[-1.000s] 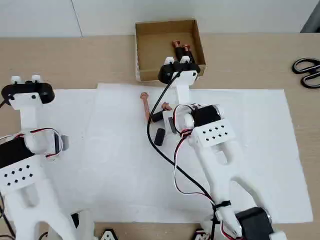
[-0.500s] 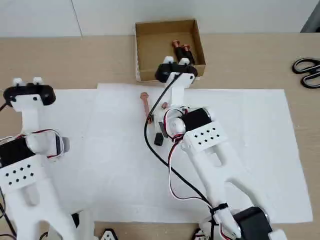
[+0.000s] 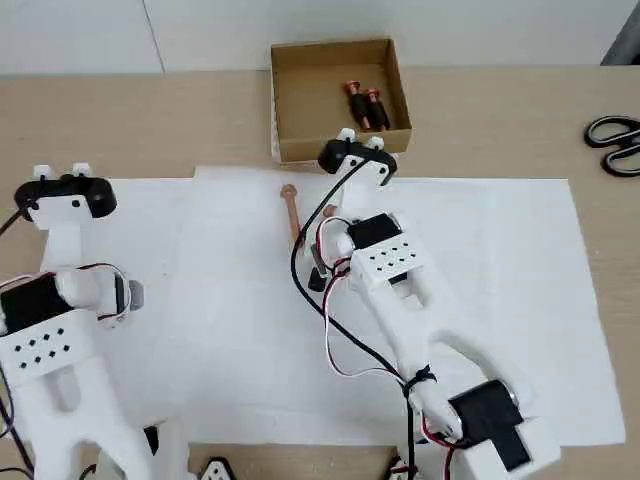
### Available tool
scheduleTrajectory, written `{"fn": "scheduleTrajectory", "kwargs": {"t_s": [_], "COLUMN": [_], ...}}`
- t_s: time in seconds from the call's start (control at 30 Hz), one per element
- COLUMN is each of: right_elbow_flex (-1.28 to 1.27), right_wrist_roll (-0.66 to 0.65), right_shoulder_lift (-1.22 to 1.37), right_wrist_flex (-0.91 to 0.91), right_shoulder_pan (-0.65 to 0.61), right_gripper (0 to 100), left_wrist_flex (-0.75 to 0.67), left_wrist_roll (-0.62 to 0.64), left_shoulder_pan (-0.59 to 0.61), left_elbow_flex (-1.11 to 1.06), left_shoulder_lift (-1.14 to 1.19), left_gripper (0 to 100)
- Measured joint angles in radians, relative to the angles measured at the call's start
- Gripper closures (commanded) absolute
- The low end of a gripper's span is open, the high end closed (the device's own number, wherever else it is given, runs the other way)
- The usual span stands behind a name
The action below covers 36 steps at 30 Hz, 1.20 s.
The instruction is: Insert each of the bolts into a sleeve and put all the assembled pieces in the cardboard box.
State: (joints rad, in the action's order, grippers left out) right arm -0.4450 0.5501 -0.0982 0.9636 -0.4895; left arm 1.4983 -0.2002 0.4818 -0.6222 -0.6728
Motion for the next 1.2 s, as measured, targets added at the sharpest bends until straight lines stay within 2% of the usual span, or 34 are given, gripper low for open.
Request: {"fn": "scheduleTrajectory", "kwargs": {"t_s": [0.33,0.83,1.2], "right_elbow_flex": [0.0,0.0,0.008], "right_wrist_roll": [0.0,0.0,0.0], "right_shoulder_lift": [0.006,0.046,0.193], "right_wrist_flex": [0.0,0.026,-0.084], "right_shoulder_pan": [-0.084,-0.051,-0.032], "right_gripper": [86.5,86.5,86.5], "left_wrist_flex": [0.0,0.0,0.0], "left_wrist_roll": [0.0,0.0,0.0], "left_shoulder_pan": [0.0,0.0,0.0], "left_elbow_flex": [-0.006,-0.006,-0.006], "left_shoulder_lift": [0.0,0.0,0.0], "left_gripper": [80,80,80]}}
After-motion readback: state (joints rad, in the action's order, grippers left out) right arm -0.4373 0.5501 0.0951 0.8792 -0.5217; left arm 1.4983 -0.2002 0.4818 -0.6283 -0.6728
